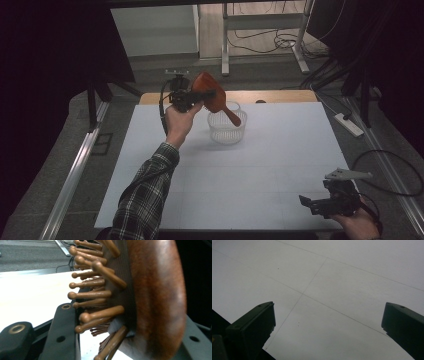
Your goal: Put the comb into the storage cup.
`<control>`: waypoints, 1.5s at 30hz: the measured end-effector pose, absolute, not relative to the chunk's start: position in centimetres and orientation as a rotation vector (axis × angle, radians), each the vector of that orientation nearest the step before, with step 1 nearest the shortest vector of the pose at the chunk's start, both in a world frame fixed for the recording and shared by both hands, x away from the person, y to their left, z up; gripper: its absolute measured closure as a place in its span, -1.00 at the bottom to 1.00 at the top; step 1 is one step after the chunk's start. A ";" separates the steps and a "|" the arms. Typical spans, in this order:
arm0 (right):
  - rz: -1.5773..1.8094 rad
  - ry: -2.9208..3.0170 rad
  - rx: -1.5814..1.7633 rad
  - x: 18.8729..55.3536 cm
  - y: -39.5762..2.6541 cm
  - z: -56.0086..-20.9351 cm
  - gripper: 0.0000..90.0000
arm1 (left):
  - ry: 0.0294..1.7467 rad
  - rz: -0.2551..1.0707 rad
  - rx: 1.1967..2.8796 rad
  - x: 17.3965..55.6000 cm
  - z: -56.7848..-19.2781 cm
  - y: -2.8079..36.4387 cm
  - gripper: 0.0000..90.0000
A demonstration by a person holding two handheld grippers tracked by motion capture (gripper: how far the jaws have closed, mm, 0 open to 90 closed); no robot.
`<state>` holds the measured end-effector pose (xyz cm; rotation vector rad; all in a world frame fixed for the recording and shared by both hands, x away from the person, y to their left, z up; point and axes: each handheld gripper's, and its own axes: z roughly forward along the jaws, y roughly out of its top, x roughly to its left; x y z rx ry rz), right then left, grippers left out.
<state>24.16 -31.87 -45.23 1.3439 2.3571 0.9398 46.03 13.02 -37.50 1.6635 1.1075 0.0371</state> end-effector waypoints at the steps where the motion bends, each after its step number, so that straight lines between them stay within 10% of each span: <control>1: 0.940 2.357 1.344 24.2 -31.9 -45.2 -1.00 | 1.109 0.037 1.663 46.1 -37.6 12.9 0.20; 45: 0.906 2.380 1.353 24.4 -31.7 -45.4 -1.00 | 1.214 0.027 1.654 46.1 -43.8 11.2 0.16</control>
